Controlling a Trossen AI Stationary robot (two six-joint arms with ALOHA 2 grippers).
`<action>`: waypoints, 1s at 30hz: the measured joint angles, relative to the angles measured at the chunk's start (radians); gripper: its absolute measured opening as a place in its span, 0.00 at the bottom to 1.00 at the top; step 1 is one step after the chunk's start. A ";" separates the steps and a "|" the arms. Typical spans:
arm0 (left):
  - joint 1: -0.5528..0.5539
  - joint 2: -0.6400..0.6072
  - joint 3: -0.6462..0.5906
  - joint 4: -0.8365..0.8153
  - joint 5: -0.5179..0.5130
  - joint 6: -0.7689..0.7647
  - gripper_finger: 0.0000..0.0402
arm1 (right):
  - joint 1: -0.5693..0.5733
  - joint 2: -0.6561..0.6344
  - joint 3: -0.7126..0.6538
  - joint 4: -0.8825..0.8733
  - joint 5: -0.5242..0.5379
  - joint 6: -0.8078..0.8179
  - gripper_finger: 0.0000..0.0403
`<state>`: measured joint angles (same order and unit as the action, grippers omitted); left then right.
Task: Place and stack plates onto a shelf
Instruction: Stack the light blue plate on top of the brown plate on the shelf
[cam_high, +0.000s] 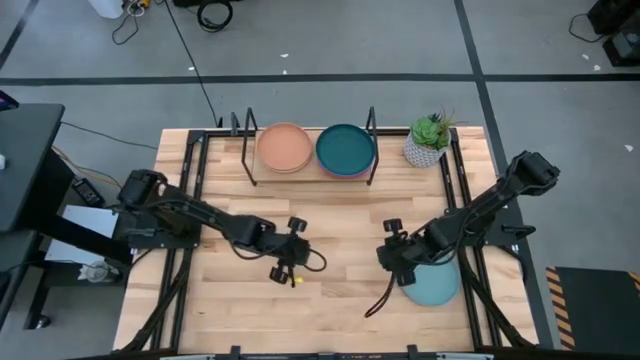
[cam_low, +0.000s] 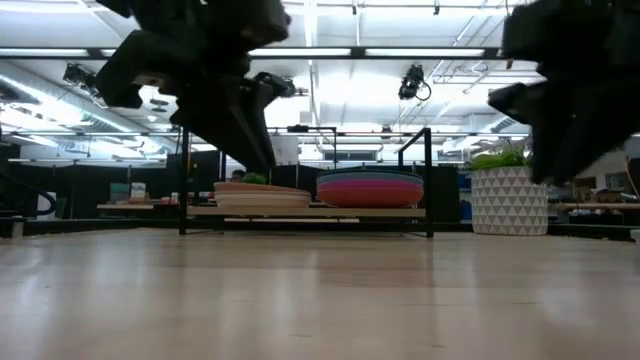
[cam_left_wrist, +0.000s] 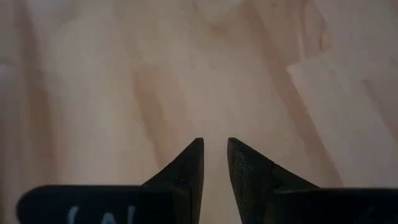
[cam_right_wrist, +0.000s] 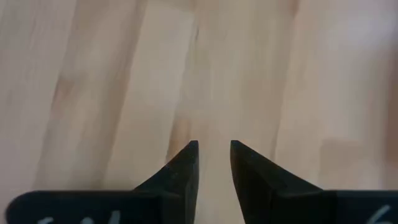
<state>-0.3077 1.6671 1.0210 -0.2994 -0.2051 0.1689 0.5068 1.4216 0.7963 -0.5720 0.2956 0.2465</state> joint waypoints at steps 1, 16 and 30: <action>-0.002 -0.016 -0.015 0.010 -0.014 -0.005 0.19 | 0.000 0.000 0.011 -0.050 -0.030 0.023 0.25; 0.013 -0.069 -0.210 0.232 -0.115 0.000 0.19 | -0.068 0.000 0.011 -0.396 -0.241 0.146 0.45; 0.008 -0.066 -0.304 0.308 -0.053 0.000 0.19 | -0.138 0.000 -0.094 -0.311 -0.312 0.057 0.20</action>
<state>-0.2994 1.6009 0.7170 0.0087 -0.2584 0.1689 0.3690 1.4220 0.7026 -0.8830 -0.0168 0.3037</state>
